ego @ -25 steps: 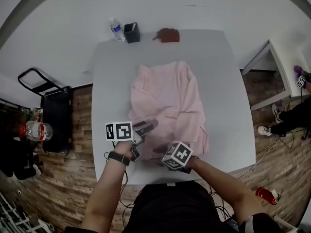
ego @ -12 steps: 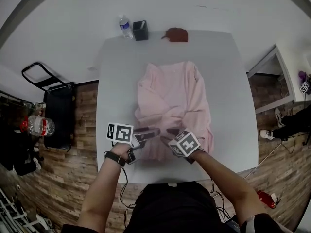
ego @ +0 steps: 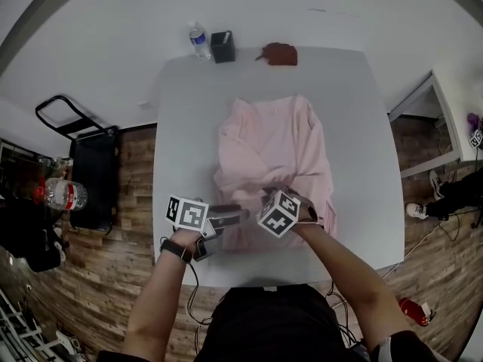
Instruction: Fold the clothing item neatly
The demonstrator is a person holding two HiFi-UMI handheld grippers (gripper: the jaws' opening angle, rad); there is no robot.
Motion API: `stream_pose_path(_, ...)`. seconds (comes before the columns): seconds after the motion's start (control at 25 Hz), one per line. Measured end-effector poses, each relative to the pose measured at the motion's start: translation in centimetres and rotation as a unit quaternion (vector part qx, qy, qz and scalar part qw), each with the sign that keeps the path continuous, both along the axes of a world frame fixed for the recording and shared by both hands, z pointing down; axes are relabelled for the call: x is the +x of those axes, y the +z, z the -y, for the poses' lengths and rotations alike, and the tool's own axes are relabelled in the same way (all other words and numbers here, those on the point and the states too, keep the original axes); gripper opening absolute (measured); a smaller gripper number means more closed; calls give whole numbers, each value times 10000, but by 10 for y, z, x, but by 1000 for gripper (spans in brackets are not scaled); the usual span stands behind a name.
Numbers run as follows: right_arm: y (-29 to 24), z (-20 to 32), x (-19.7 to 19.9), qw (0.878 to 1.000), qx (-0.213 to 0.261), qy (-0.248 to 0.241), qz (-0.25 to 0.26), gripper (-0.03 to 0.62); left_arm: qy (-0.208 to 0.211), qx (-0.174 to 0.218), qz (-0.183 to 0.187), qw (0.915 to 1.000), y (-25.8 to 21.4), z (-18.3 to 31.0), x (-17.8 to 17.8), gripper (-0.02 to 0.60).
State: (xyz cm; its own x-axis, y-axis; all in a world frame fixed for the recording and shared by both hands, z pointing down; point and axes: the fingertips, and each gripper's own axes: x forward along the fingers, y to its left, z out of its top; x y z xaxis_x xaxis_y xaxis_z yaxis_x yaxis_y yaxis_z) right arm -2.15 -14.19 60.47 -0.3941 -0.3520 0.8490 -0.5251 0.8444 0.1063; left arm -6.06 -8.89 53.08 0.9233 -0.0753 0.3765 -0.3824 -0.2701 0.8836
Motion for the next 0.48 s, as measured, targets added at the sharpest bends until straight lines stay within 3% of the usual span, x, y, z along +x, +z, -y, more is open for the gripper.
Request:
stream_pose_path(0.16, 13, 25, 11, 9969, 237, -349, -669, 23, 294, -103, 259, 9992, 21, -29, -17, 216)
stream_pose_path(0.2, 16, 27, 14, 9954, 225, -455, -818, 68, 261, -108, 283, 9992, 24, -34, -21, 216)
stream_pose_path(0.24, 17, 28, 18, 9939, 175, -542, -947, 178, 179, -100, 309, 9993, 27, -37, -25, 216)
stream_pose_path(0.32, 17, 30, 30, 9915, 56, -632, -1134, 219, -80, -84, 349, 9993, 33, -41, -33, 216)
stream_pose_path(0.4, 5, 33, 46, 9930, -28, -526, -1057, 225, -402, -102, 376, 9984, 41, -45, -40, 216)
stream_pose_path(0.48, -17, 34, 65, 9984, -148, -143, -518, 225, -699, -120, 399, 9967, 48, -48, -47, 216)
